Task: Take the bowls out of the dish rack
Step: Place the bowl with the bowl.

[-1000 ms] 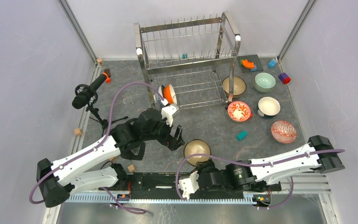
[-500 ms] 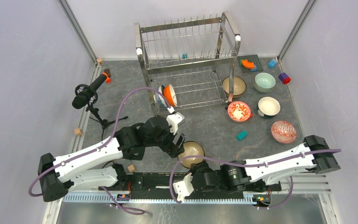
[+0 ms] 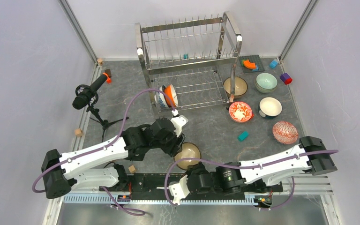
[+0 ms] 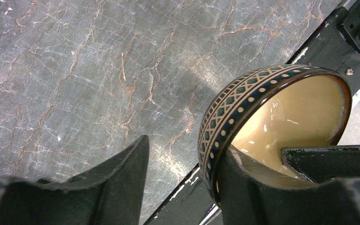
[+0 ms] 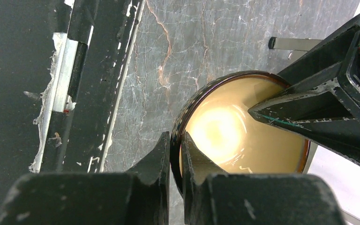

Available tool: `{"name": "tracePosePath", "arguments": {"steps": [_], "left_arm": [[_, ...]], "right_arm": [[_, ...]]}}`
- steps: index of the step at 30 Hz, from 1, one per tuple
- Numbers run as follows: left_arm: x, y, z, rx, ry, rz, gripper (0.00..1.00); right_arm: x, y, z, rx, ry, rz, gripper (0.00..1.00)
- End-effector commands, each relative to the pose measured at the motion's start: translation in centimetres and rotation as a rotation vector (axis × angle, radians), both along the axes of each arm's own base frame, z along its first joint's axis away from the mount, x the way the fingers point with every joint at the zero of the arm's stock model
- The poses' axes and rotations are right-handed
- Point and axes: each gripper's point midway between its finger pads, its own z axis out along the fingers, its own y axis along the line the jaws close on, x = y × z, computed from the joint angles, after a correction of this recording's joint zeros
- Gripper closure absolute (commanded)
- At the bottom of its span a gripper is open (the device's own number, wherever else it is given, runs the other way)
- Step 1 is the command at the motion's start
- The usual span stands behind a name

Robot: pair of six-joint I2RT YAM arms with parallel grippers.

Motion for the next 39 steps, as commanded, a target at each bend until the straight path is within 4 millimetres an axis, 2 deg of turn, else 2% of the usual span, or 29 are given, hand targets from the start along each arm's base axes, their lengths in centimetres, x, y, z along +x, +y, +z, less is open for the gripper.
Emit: {"name": "tracePosePath", "arguments": {"steps": [1,5,12,13,15,16,24,25,27,28,30,31,33,37,39], "left_arm": [[0.5,-0.1,0.4,0.016,-0.030,-0.012,0.44],[0.4,-0.2,0.3,0.019,-0.030,-0.016,0.50],[0.1,-0.5,-0.2,0.030,-0.012,-0.032,0.73],[0.1,-0.5,-0.2,0.032,-0.010,-0.035,0.78],[0.0,-0.6,-0.3,0.034,-0.009,-0.044,0.94],[0.0,-0.6,-0.3,0.038,-0.008,-0.045,0.98],[0.3,-0.4,-0.1,0.037,-0.022,-0.018,0.98],[0.4,-0.4,0.1,0.030,-0.025,-0.014,0.98],[0.4,-0.3,0.3,0.020,-0.032,-0.007,0.98],[0.5,-0.3,0.4,0.016,-0.037,-0.003,0.98],[0.6,-0.2,0.5,0.012,-0.043,0.007,0.98],[0.7,-0.2,0.6,0.009,-0.047,0.011,0.98],[0.8,-0.1,1.2,-0.010,-0.057,0.018,0.98],[1.5,0.3,2.3,-0.062,-0.096,0.062,0.98],[1.8,0.5,2.6,-0.071,-0.111,0.082,0.98]], "right_arm": [[0.5,2.1,3.8,0.131,-0.037,-0.028,1.00],[0.6,2.2,3.7,0.131,-0.036,-0.035,1.00],[0.6,2.3,3.8,0.129,-0.033,-0.038,1.00],[0.6,2.3,3.7,0.127,-0.033,-0.037,1.00],[0.6,2.3,3.5,0.115,-0.036,-0.036,1.00],[0.6,2.3,3.3,0.108,-0.037,-0.035,1.00],[0.8,2.0,2.4,0.071,-0.050,-0.049,1.00],[0.8,2.0,2.2,0.068,-0.047,-0.048,0.97],[0.6,2.1,1.9,0.060,-0.039,-0.041,0.84],[0.4,2.2,1.8,0.053,-0.033,-0.033,0.72],[0.2,2.2,1.6,0.039,-0.031,-0.025,0.53],[0.2,2.3,1.6,0.037,-0.033,-0.026,0.47],[-0.1,2.4,1.9,0.045,-0.030,-0.015,0.38],[-1.5,3.2,3.7,0.098,0.015,0.017,0.30],[-2.2,3.6,4.8,0.128,0.045,0.024,0.18]]}}
